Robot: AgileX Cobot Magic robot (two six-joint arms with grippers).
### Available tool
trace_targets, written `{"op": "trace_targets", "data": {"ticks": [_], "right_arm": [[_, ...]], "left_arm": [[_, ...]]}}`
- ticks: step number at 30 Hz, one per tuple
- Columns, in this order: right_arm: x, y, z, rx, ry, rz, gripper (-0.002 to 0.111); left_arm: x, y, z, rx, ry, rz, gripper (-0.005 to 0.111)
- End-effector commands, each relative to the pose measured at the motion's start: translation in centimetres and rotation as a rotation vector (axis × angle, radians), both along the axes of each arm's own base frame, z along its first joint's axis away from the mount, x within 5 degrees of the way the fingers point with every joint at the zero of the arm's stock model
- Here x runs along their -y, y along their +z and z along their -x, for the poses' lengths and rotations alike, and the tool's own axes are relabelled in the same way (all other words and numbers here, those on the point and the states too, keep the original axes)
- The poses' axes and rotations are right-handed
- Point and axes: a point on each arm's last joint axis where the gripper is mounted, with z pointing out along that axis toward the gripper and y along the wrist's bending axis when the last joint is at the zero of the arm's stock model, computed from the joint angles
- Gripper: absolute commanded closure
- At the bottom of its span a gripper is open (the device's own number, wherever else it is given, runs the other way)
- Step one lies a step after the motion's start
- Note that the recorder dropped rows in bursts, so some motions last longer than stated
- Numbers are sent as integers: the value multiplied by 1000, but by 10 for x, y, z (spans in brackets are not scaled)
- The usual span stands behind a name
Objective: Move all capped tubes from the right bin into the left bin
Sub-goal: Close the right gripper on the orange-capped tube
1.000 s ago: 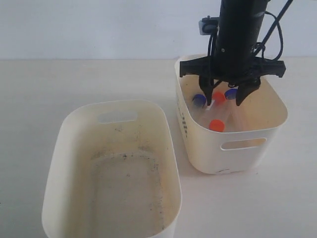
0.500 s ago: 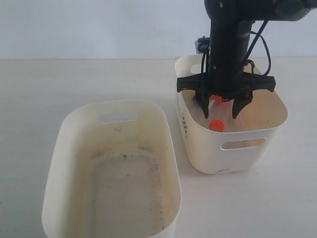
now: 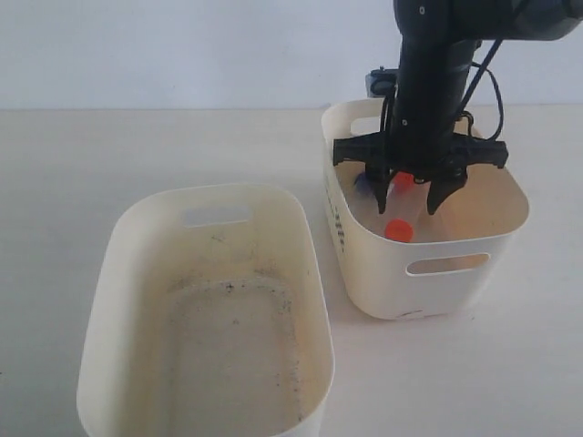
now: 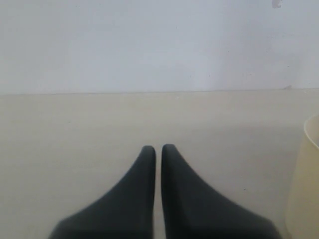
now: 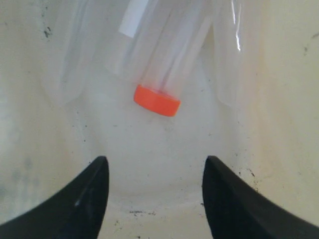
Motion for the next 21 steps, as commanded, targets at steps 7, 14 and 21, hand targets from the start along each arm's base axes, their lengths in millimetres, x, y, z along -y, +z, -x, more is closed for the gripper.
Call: {"op": "trace_targets", "data": {"ticks": [7, 14, 21], "right_arm": [[-2, -33, -9, -60, -5, 1, 54], [-1, -61, -12, -126, -14, 38, 54], [0, -75, -15, -132, -3, 70, 54]], "left_arm": [[0, 2, 0, 7, 1, 16, 102], [0, 2, 0, 7, 1, 16, 102], [0, 2, 0, 7, 1, 16, 102]]}}
